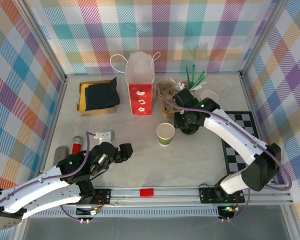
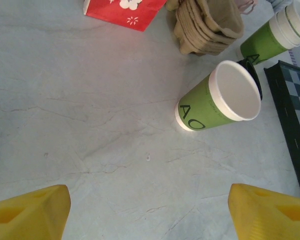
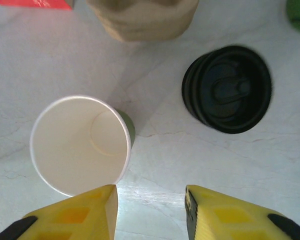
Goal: Pack the takeout coffee
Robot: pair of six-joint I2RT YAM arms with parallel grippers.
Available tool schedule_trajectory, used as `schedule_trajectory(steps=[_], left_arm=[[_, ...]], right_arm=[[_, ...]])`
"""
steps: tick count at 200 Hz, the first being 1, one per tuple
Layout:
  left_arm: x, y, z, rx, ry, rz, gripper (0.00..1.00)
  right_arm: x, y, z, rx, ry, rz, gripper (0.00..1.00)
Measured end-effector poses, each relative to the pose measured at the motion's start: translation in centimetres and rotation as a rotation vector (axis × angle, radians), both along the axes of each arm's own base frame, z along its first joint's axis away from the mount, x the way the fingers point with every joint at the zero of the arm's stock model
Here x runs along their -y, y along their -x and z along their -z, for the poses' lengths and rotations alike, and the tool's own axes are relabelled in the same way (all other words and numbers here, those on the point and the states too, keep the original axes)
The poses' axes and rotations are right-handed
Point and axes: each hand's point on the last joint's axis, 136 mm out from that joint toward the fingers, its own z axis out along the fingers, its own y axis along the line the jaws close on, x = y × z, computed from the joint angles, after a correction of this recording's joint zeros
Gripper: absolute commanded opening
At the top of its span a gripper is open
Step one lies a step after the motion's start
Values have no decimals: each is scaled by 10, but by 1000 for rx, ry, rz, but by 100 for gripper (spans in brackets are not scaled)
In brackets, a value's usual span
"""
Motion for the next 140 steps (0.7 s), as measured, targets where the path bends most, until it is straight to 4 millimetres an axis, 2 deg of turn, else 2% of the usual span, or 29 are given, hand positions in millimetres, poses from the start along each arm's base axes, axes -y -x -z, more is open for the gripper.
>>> schedule_trajectory(steps=[21,39,47,75,140], left_arm=[[1,-1,-2,4,-1,2,83],[2,-1,-1,2,-12,6,83],[2,-1,1,1,-19,8,83],[4,-2,5,-10,-38,9,83],[4,-2,5,-10,-37,9,82]], right_arm=[[15,-10,-17,42,31,26,67],[27,-16,-13,38,82,41,77],[32,-18,-9,24,102,46,78],[38,-26,12,-34,153,48,77],[35,-41,52,-120,207,29,65]])
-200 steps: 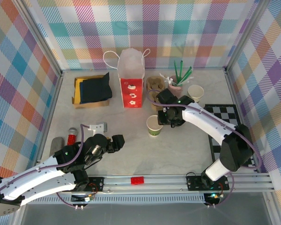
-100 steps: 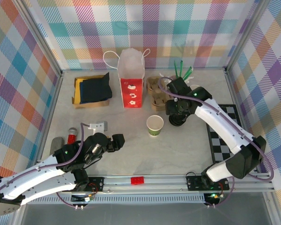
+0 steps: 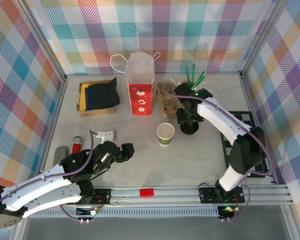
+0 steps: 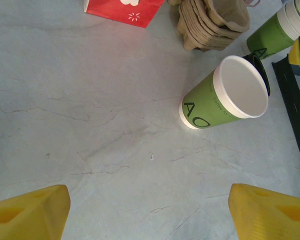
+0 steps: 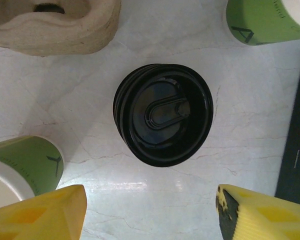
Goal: Pack the takeout coffee
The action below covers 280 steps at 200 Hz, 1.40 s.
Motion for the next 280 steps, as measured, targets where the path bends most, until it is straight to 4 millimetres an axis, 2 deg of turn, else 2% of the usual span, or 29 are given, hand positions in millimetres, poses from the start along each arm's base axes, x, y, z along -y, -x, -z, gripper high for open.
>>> schedule_trajectory(steps=[22,124,192,280], left_arm=[[0,0,0,0,0,0,82],[-7,4,-3,15,39,-7,82],[-11,6,0,3,38,-15,82],[-11,6,-1,4,44,-17,82]], right_arm=[[-3,-4,10,-15,4,-4,56],[-10,-17,52,-82,31,0,46],[-11,-19,63,-99,42,1,41],[-7,-22,64,-96,43,14,37]])
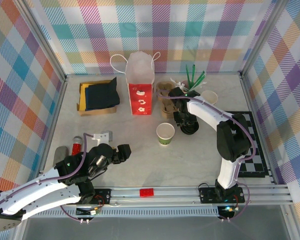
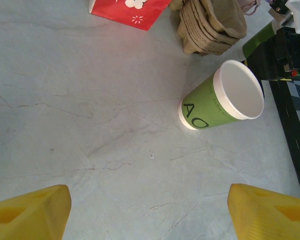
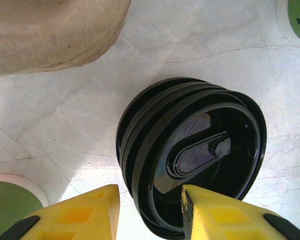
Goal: Pack the takeout coffee
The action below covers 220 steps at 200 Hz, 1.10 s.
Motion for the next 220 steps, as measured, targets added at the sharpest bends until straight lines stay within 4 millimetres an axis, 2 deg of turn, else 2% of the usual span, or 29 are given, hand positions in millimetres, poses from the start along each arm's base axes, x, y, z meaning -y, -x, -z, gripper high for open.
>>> schedule_trajectory(steps=[55,124,173,220], left_arm=[[0,0,2,-1,-4,-1,82],[-3,-1,0,9,-1,-10,82],[-4,-1,0,12,-2,-14,82],[-4,-1,-1,12,-2,-14,82]], right_arm=[[0,1,6,-15,8,0,33],[1,2,9,-23,13,0,20],[1,2,9,-23,14,0,19],[2,3,4,-15,9,0,14]])
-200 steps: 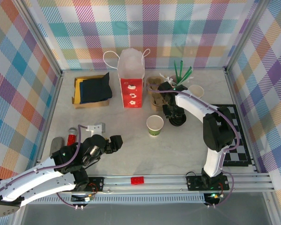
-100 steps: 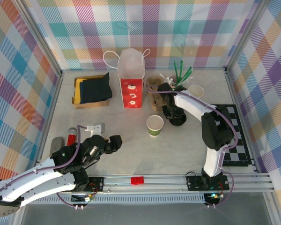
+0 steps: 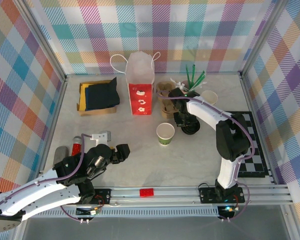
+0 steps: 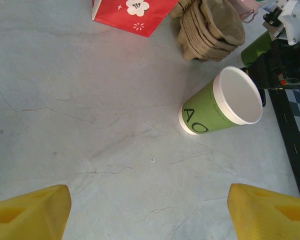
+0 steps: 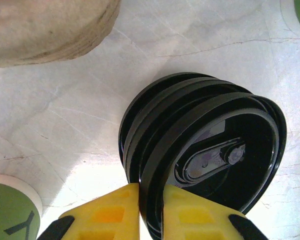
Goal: Pack the takeout coffee
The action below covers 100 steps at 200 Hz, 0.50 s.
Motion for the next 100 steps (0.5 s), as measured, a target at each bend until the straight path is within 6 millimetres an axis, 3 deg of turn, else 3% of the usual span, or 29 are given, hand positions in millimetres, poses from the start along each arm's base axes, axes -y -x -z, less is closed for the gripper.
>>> schedule_trajectory(steps=[72,100], left_arm=[[0,0,-1,2,3,0,82],[0,0,0,3,-1,2,82]], right_arm=[[1,6,-14,12,-8,-4,12],[-2,12,-37,38,-54,-13,13]])
